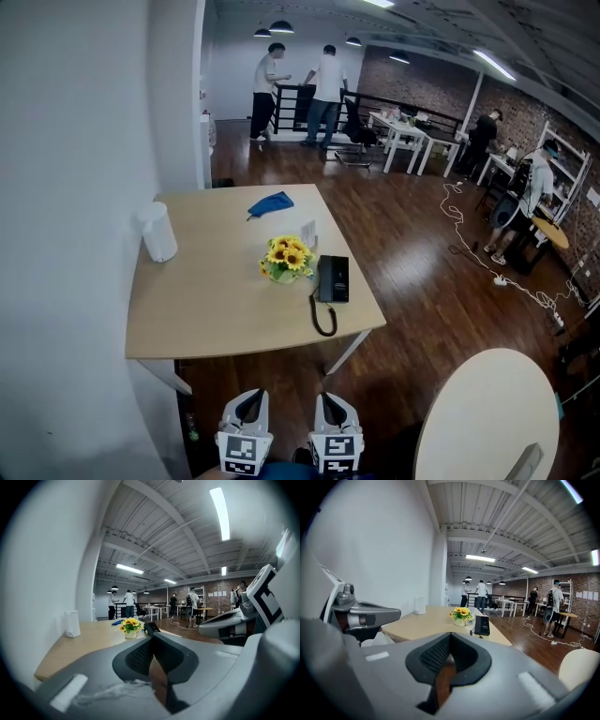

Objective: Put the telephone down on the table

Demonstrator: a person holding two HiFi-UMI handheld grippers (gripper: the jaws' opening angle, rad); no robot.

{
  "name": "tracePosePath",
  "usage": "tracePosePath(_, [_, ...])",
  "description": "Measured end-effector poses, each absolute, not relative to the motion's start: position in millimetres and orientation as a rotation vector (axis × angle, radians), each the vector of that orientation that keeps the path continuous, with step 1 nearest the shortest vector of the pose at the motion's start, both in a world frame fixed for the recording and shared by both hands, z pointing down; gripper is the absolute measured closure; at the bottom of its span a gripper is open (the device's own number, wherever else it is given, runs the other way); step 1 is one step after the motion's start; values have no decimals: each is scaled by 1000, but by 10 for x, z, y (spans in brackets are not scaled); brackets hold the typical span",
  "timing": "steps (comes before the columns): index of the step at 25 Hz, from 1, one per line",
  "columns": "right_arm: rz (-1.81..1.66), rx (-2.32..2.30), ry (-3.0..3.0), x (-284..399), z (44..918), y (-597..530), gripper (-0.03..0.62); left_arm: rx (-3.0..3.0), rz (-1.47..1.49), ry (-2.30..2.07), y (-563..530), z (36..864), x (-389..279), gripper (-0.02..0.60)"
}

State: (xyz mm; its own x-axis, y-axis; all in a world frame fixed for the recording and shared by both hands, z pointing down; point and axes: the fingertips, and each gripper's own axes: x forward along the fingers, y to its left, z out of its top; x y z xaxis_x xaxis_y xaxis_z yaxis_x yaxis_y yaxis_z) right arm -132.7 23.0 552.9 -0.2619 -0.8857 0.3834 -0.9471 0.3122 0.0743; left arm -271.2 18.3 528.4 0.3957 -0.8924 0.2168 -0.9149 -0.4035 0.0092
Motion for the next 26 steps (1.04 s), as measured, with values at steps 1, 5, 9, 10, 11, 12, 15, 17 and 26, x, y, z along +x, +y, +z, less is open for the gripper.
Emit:
tracePosePath(1, [251, 1630, -2235, -1343, 5520, 228, 602, 2518, 275, -1629, 187, 5302, -2687, 568])
tracePosePath(5, [293, 1611, -2238, -1389, 5447, 218, 603, 2516, 291, -1617, 194, 5341, -2632, 568])
tracePosePath(9, [289, 1610, -2230, -1331, 5497, 162, 602, 2495, 292, -1620, 176, 5377, -2615, 568])
tracePosePath(10, [295, 1602, -2232, -1327, 5528, 160, 602, 2490, 292, -1618, 171, 5384, -2605, 568])
tracePosePath(11, [301, 1593, -2236, -1330, 5553, 165, 602, 2486, 292, -1617, 169, 5390, -2594, 568])
tracePosePath(12, [305, 1586, -2240, -1337, 5565, 172, 602, 2482, 292, -1615, 168, 5396, -2583, 568])
tracePosePath(15, [309, 1572, -2246, -1343, 5585, 193, 602, 2474, 286, -1611, 163, 5417, -2552, 568])
tracePosePath(17, [311, 1570, -2245, -1323, 5604, 201, 602, 2468, 285, -1607, 163, 5451, -2529, 568])
tracePosePath(26, [323, 1562, -2249, -1242, 5604, 205, 602, 2466, 284, -1601, 159, 5437, -2424, 568])
